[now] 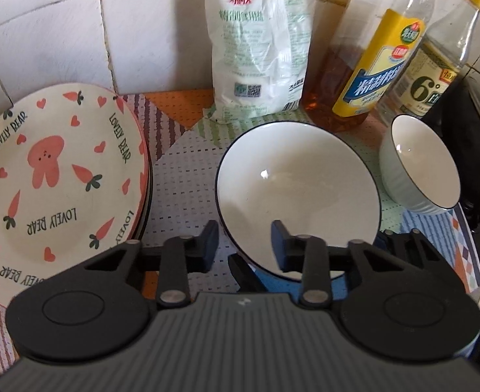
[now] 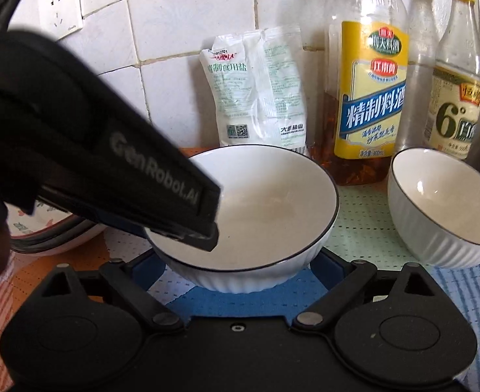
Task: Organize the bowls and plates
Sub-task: 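Lift the large white bowl and carry it toward the plate stack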
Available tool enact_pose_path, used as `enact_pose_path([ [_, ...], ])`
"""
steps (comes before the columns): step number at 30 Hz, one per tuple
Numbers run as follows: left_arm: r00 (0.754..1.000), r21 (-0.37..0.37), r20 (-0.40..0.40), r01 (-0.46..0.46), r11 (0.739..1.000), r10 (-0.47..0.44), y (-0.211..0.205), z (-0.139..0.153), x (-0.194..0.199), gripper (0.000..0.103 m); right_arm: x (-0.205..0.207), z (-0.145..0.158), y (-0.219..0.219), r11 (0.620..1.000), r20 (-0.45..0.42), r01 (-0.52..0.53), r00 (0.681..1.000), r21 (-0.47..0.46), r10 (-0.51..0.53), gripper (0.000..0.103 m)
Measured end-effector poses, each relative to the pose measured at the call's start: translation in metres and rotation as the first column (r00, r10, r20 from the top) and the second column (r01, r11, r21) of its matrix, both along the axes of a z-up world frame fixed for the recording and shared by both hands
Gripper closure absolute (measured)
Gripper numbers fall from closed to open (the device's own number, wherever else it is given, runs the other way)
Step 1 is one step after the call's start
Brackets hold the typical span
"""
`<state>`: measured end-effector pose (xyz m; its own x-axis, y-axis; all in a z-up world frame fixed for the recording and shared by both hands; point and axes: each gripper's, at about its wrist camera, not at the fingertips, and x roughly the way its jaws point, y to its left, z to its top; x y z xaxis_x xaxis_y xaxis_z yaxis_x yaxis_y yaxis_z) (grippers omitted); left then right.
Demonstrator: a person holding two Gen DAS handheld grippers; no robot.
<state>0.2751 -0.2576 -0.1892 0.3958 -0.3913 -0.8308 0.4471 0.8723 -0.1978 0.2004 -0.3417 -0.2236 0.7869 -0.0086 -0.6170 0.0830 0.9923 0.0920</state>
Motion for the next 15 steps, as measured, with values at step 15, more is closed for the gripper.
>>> enact_pose_path([
  [15,1.000,0.017,0.004,-0.013,1.000,0.013,0.003,0.000,-0.012,0.084,-0.003,-0.004,0.000,0.998,-0.009,-0.004,1.000,0.067,0.004,0.008],
])
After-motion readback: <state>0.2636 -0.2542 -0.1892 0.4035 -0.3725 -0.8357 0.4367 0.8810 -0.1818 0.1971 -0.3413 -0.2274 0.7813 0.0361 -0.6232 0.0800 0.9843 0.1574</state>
